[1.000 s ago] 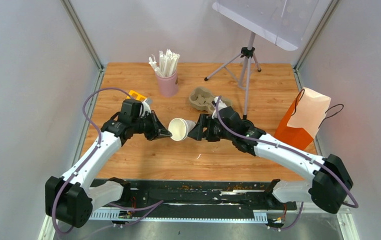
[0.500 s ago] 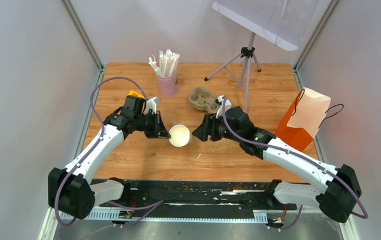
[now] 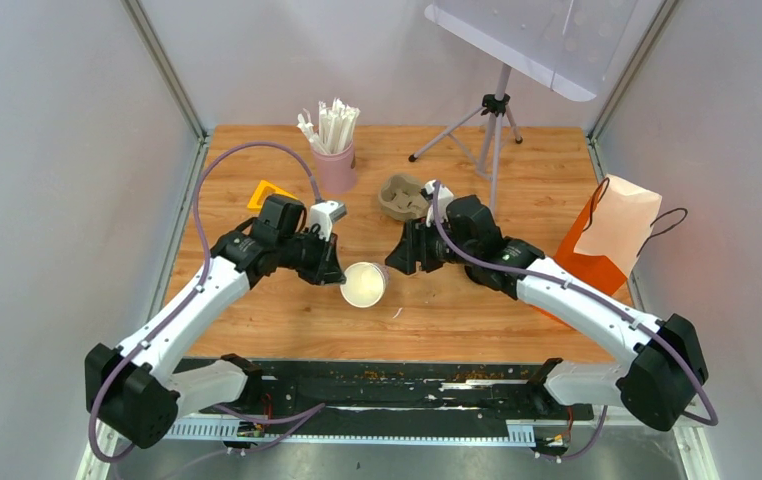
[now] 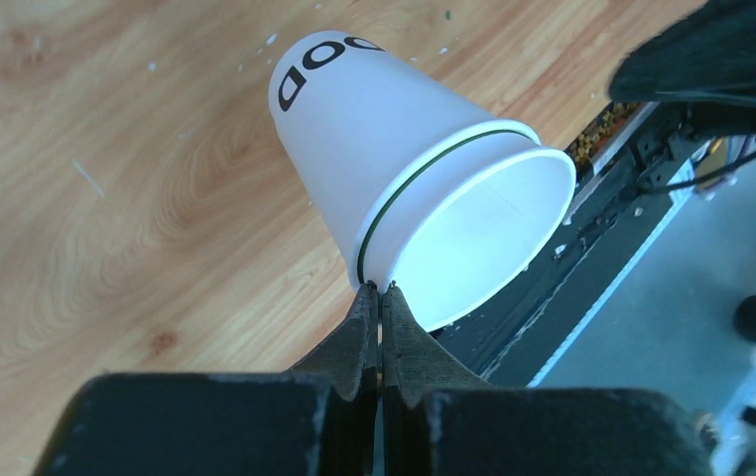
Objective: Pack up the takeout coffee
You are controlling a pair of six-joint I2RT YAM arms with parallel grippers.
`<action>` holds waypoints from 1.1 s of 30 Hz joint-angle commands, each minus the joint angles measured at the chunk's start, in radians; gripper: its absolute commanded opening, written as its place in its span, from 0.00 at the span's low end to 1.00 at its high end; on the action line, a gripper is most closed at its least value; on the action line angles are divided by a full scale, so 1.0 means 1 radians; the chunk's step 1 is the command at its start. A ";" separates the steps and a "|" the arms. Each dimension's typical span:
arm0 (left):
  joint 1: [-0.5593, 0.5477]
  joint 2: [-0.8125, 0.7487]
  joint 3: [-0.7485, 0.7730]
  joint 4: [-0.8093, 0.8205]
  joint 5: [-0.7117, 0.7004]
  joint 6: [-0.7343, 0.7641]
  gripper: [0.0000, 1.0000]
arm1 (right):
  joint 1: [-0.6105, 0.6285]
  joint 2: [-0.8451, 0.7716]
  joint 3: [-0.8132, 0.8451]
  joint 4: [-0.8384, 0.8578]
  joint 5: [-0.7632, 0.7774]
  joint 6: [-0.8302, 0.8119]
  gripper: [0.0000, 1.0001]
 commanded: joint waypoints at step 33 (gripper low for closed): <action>-0.048 -0.118 -0.084 0.155 0.044 0.327 0.00 | -0.005 0.068 0.156 -0.054 -0.148 -0.164 0.62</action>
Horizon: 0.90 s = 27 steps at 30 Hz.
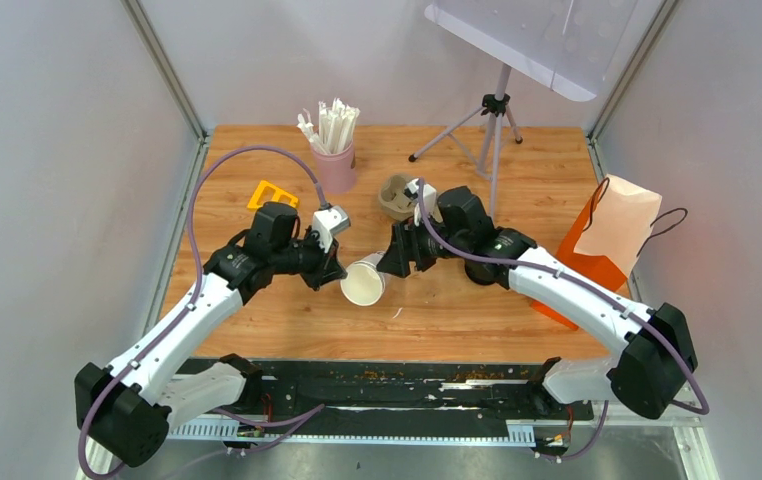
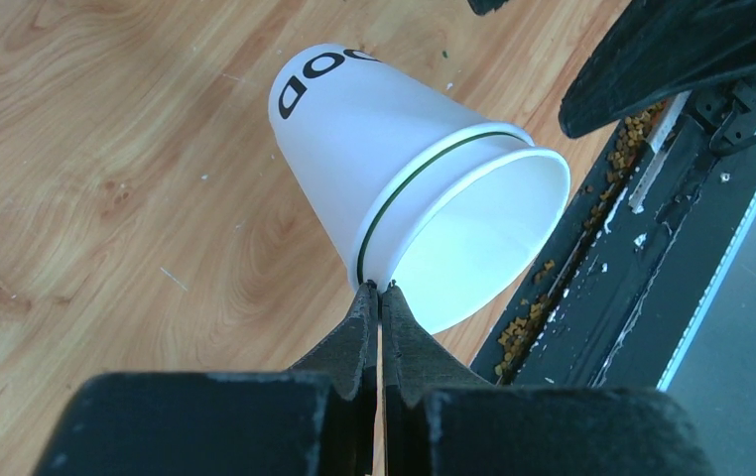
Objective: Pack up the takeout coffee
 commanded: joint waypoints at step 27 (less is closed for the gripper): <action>-0.006 -0.019 -0.055 0.093 0.087 0.047 0.00 | -0.004 0.192 0.015 0.000 -0.016 -0.058 0.58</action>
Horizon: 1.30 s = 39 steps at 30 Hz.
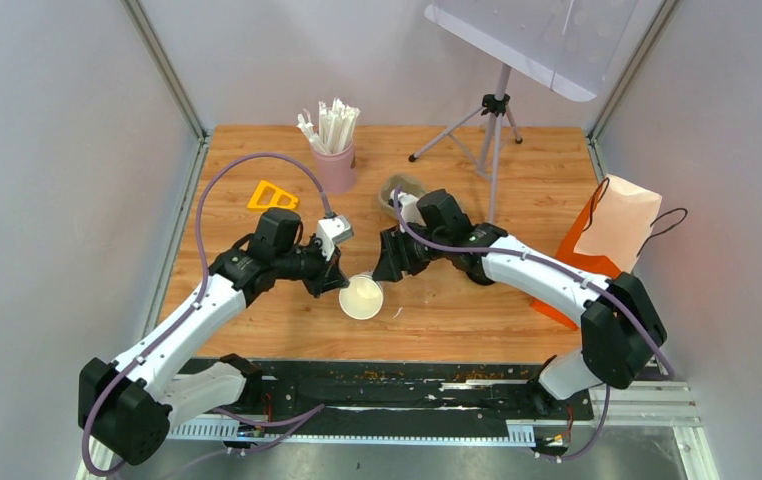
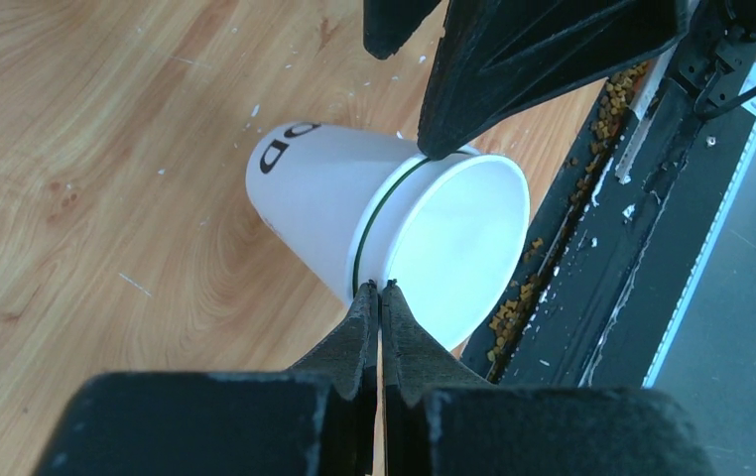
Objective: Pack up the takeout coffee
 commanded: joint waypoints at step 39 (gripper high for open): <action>0.078 0.172 0.173 -0.210 -0.250 -0.550 0.05 | -0.056 -0.271 -0.143 0.087 0.082 -0.099 0.74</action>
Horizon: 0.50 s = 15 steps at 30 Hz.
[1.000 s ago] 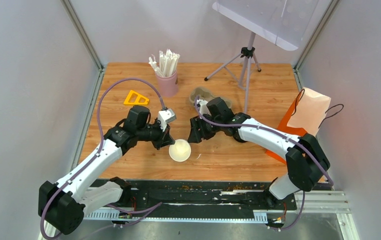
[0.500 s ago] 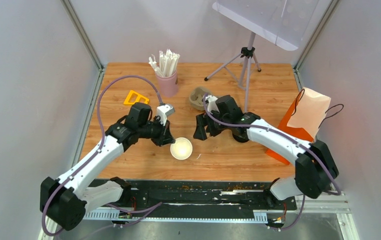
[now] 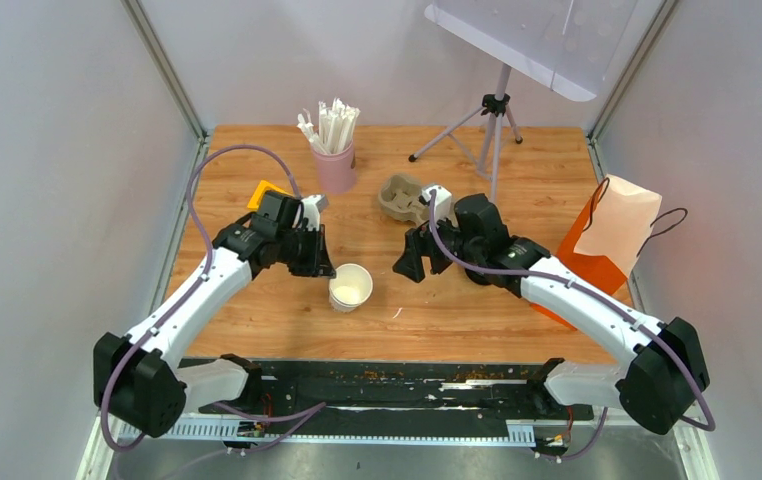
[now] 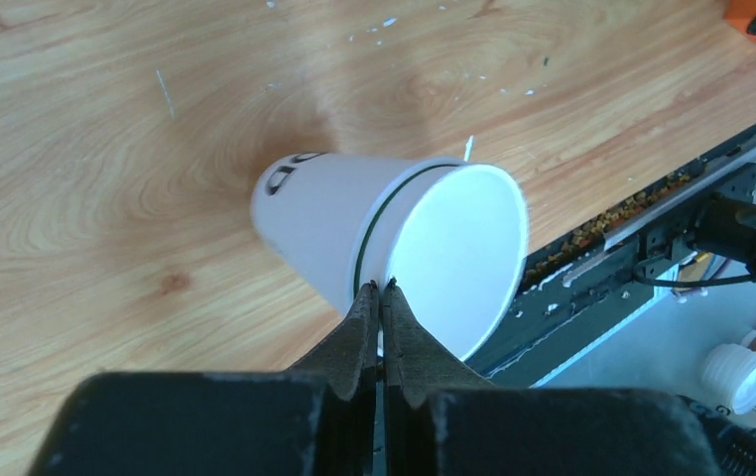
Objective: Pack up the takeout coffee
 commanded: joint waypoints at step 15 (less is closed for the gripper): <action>-0.146 0.026 0.203 -0.122 -0.198 0.112 0.49 | 0.004 -0.003 -0.030 0.024 0.023 0.174 0.70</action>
